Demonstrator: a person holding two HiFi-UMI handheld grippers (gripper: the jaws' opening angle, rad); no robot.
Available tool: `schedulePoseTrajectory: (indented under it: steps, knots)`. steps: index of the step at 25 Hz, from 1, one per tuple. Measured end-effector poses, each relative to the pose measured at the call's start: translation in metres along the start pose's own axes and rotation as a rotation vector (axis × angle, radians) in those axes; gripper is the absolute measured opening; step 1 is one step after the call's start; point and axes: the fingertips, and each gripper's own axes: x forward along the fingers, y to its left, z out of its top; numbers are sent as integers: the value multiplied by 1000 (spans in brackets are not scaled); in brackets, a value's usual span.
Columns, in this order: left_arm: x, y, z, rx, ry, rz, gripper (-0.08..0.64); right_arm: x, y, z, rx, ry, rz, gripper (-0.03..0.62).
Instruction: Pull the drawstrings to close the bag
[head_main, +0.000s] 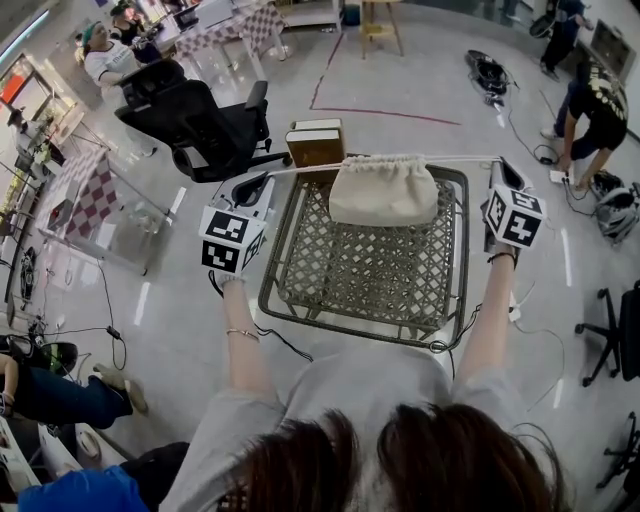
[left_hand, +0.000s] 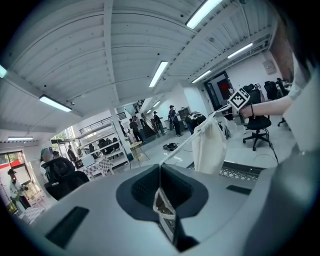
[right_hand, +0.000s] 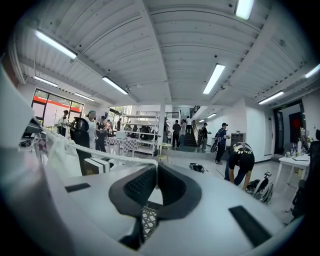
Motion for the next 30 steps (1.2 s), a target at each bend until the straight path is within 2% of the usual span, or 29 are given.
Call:
schedulePoseTrajectory:
  steps: [30]
  knots:
    - [-5,6,11,10,-31,37,27,3,2,7,-33,-31,39,26]
